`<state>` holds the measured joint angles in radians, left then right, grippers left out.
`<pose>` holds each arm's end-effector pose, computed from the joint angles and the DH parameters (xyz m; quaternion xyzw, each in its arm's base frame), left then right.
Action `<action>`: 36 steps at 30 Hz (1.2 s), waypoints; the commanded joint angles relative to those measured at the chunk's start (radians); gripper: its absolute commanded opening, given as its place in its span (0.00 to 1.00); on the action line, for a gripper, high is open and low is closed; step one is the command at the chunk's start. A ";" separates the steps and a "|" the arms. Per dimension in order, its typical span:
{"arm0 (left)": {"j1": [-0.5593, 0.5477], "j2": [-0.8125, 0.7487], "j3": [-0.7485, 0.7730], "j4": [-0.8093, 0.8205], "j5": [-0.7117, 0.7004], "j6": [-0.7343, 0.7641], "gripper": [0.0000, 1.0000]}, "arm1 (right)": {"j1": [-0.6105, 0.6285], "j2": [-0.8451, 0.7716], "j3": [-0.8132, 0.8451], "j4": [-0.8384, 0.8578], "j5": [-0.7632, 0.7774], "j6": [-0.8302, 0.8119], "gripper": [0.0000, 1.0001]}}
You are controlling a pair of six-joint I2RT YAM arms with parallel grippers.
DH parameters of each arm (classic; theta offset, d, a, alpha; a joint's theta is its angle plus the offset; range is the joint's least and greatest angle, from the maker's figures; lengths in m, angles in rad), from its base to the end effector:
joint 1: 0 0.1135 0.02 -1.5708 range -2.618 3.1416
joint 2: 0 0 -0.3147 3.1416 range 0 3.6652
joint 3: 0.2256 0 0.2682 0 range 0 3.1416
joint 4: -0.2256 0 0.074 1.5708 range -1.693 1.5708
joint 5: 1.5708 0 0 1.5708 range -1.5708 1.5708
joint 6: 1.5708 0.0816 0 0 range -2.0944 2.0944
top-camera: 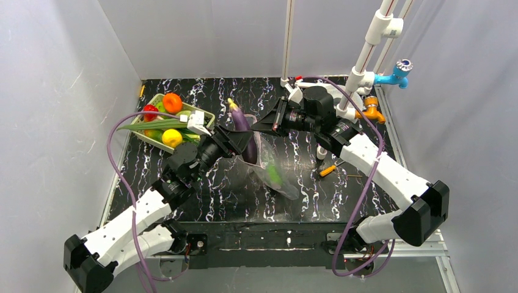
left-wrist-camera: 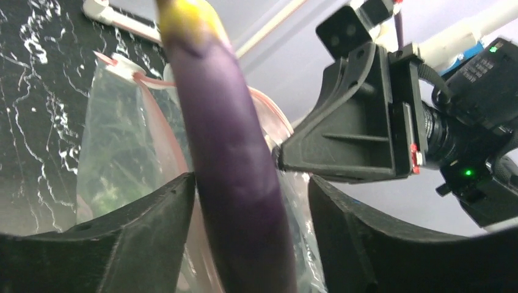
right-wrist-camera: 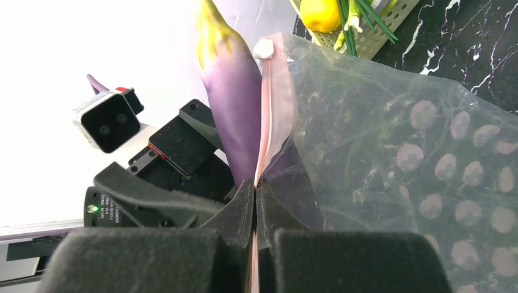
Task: Place the food in the zip-top bag and seal the zipper
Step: Place the fake vegetable in the zipper food storage bag, then adjust the zipper food storage bag at the center of the board.
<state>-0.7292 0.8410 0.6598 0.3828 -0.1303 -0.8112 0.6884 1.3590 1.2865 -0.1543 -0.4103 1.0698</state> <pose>0.1785 -0.1453 0.3910 -0.0763 0.6284 -0.5087 0.5835 0.2604 0.2563 0.4286 0.0207 0.7763 0.5711 0.2660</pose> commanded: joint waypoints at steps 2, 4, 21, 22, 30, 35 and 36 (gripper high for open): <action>-0.008 -0.035 0.151 -0.241 0.117 0.112 0.73 | -0.003 -0.040 0.025 0.042 0.024 -0.015 0.01; -0.007 -0.043 0.193 -0.330 0.130 0.147 0.77 | -0.003 -0.052 0.024 0.034 0.034 -0.025 0.01; -0.006 -0.040 0.416 -0.817 0.051 0.277 0.67 | -0.009 -0.080 0.015 0.018 0.032 -0.051 0.01; -0.006 -0.030 0.419 -0.814 0.060 0.267 0.64 | -0.010 -0.080 0.013 0.020 0.030 -0.051 0.01; -0.006 0.051 0.392 -0.733 0.146 0.202 0.34 | -0.009 -0.090 0.009 0.023 0.024 -0.055 0.01; -0.005 0.072 0.429 -0.730 0.173 0.243 0.13 | -0.009 -0.091 0.006 0.017 0.019 -0.069 0.01; -0.006 0.078 0.450 -0.738 0.178 0.255 0.07 | -0.009 -0.088 0.008 0.012 0.016 -0.077 0.01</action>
<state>-0.7307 0.9119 1.0538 -0.3664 0.0113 -0.5945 0.6865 1.3041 1.2858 -0.1749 -0.3847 1.0229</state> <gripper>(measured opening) 0.154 0.029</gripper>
